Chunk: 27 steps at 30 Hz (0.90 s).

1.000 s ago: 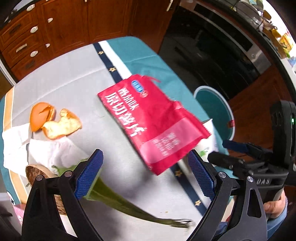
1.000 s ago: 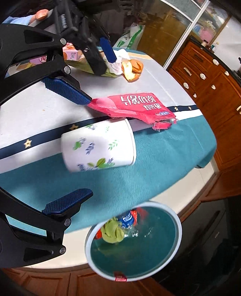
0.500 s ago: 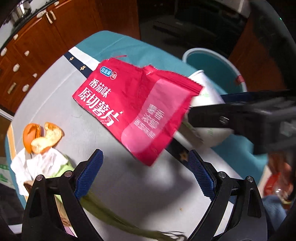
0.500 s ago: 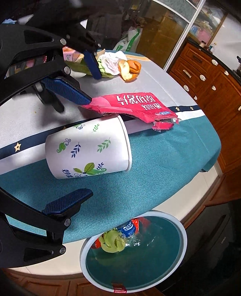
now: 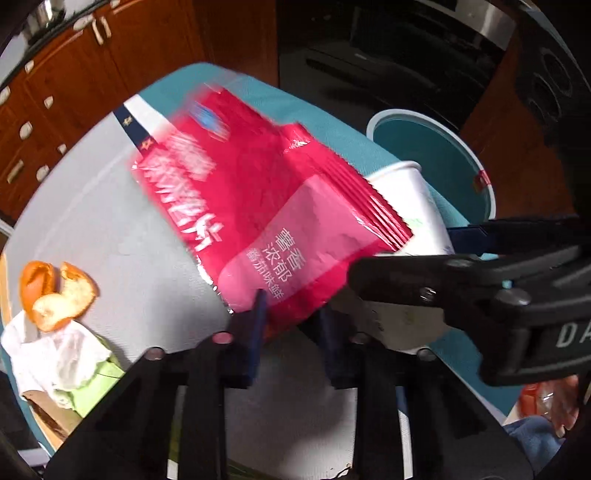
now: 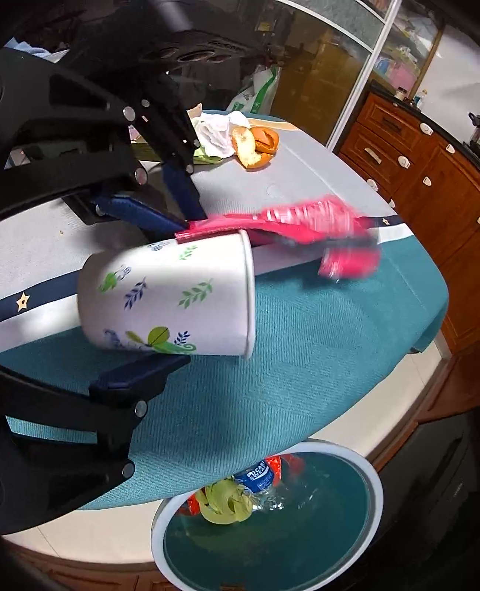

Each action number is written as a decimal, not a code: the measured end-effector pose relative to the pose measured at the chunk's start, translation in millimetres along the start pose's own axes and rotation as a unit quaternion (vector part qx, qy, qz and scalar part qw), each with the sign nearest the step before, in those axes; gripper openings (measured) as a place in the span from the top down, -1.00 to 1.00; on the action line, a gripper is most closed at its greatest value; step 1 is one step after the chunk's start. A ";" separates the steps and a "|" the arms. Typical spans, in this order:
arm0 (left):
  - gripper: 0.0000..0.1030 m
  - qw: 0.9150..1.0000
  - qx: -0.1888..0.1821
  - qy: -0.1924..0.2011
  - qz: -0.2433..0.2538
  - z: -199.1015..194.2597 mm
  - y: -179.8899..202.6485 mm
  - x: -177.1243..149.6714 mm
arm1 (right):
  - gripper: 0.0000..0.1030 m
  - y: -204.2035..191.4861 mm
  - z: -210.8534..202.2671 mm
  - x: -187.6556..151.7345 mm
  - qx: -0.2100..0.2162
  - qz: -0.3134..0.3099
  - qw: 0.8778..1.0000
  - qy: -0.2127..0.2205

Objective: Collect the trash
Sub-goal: 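Grasp the paper cup with the right tool while left grasps red tomato-chip bag, then lift the paper cup and red bag and carry both over the teal bin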

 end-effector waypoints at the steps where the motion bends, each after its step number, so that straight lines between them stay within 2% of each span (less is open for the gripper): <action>1: 0.77 1.000 0.005 0.004 0.006 -3.6 3.6 -0.9 | -0.14 -1.9 -1.1 -0.1 0.003 -0.002 1.000 0.002; 4: 0.92 1.000 0.003 0.013 0.012 -15.9 7.7 -2.6 | -0.11 -9.9 -9.9 -0.5 0.012 -0.012 1.000 0.016; 8: 0.91 0.999 -0.006 0.032 0.024 -34.6 9.6 -5.4 | -0.11 -17.1 -26.2 -2.4 0.033 -0.017 0.999 0.023; 15: 0.87 0.998 -0.015 0.048 0.033 -49.9 18.7 -11.2 | -0.07 -23.2 -46.9 -5.3 0.039 -0.015 0.998 0.044; 20: 0.89 0.999 -0.037 0.036 0.011 -46.2 14.8 -18.6 | -0.16 -16.0 -41.2 -13.0 0.036 -0.002 0.999 0.027; 27: 0.94 0.997 -0.055 0.034 -0.031 -49.3 3.3 -27.3 | -0.17 -5.4 -33.3 -25.4 0.025 0.000 1.000 0.012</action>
Point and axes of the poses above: each gripper's, at about its wrist camera, not at the fingertips, and z roughly the way its jaws point, y to its right, x to its top, the point moved 4 cm from there along z, roughly the way its jaws point, and after that the axes turned 1 degree about -z, right-handed, at the moved point
